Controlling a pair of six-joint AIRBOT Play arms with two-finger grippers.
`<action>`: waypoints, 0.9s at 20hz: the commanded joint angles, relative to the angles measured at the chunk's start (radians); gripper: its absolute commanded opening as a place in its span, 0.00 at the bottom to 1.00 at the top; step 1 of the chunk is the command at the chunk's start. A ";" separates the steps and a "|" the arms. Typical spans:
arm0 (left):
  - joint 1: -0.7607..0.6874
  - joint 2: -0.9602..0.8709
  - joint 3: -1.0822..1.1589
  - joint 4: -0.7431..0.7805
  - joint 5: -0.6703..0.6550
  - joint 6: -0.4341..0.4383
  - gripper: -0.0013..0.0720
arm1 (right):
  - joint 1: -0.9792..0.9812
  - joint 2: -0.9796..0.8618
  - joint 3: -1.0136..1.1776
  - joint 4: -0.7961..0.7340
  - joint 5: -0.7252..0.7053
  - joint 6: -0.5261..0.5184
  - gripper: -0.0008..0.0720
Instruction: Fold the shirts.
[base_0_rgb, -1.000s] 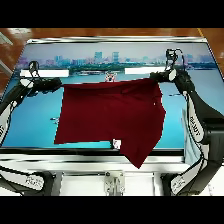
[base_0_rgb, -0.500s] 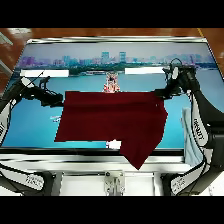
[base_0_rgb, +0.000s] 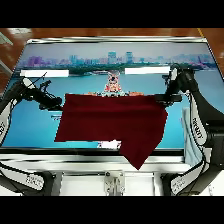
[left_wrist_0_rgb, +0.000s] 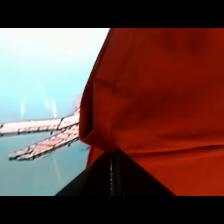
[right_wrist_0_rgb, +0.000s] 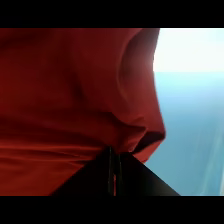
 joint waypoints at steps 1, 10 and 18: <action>-0.005 -0.005 0.002 -0.100 0.066 -0.006 0.10 | 0.002 -0.009 -0.001 0.076 0.011 0.042 0.21; 0.206 0.169 -0.047 -0.069 -0.295 0.072 0.81 | -0.205 0.207 -0.024 -0.001 0.196 -0.116 0.90; 0.512 0.484 -0.761 -0.225 -0.047 0.204 0.83 | -0.541 0.474 -0.521 0.357 0.039 -0.176 0.90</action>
